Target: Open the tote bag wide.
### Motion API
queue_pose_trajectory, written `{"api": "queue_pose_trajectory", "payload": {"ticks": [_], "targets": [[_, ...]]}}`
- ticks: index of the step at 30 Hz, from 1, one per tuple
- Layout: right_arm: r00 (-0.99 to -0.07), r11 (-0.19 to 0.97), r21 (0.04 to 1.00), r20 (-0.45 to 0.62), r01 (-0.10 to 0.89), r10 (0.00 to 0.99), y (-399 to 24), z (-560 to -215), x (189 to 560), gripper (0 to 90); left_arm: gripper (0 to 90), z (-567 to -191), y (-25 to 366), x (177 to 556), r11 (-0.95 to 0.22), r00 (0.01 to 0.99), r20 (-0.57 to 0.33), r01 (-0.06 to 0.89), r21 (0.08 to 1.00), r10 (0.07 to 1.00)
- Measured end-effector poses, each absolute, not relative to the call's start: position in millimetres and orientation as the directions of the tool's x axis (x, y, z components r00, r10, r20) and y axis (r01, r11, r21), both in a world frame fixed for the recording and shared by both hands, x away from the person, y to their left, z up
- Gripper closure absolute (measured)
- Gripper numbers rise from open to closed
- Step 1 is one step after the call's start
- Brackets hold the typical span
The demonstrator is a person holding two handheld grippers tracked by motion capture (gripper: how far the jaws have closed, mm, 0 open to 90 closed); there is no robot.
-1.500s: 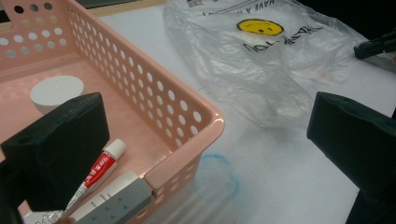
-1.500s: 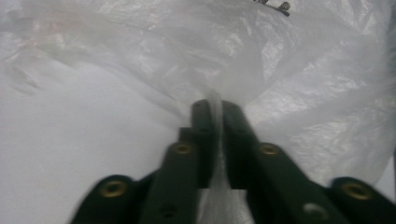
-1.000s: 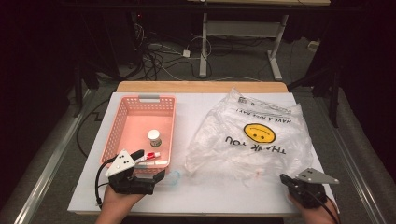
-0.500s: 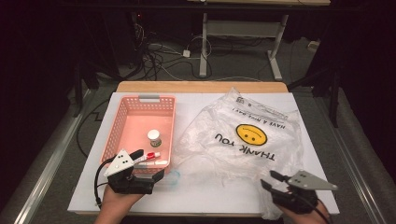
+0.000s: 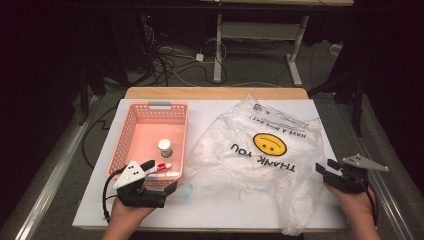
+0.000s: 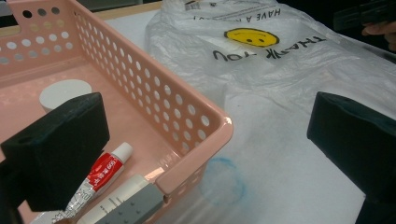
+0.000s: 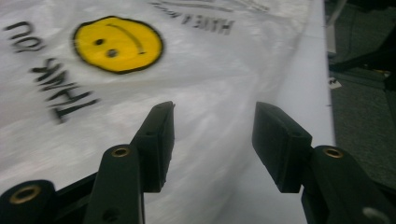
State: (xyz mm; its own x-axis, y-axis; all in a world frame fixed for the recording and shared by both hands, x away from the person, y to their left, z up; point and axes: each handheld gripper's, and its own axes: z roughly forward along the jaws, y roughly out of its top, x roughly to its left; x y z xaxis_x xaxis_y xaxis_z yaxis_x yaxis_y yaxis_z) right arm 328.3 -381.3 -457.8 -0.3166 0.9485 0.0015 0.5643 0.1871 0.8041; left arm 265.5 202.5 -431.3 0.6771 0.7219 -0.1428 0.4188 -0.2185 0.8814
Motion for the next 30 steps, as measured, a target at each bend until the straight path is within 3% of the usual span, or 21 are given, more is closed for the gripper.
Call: {"api": "queue_pose_trajectory", "payload": {"ticks": [4,15,17,19,20,21,30], "targets": [[-0.275,0.129,0.798,0.047,0.588,0.960,-398,-464,360,50.6,0.0,-431,202,264,-0.216,0.675,-0.142,0.418,0.882,0.724],[-0.267,0.140,0.759,0.045,0.635,0.963,-399,-471,403,51.9,0.0,-430,199,263,-0.225,0.667,-0.131,0.420,0.879,0.733],[-0.294,0.178,0.721,0.037,0.669,0.955,-395,-476,410,61.2,0.0,-431,199,263,-0.222,0.664,-0.136,0.426,0.877,0.735],[-0.317,0.224,0.712,-0.002,0.666,0.949,-391,-477,410,76.1,0.0,-432,198,264,-0.226,0.665,-0.135,0.427,0.876,0.734],[-0.317,0.224,0.712,-0.002,0.666,0.949,-391,-477,410,76.1,0.0,-432,198,264,-0.225,0.666,-0.137,0.428,0.875,0.733],[-0.315,0.212,0.712,0.014,0.669,0.949,-391,-477,410,89.7,0.0,-433,197,264,-0.226,0.668,-0.137,0.428,0.875,0.731],[-0.199,0.088,0.758,0.056,0.647,0.978,-412,-472,397,90.0,0.0,-433,196,265,-0.232,0.671,-0.134,0.427,0.874,0.729]]}}
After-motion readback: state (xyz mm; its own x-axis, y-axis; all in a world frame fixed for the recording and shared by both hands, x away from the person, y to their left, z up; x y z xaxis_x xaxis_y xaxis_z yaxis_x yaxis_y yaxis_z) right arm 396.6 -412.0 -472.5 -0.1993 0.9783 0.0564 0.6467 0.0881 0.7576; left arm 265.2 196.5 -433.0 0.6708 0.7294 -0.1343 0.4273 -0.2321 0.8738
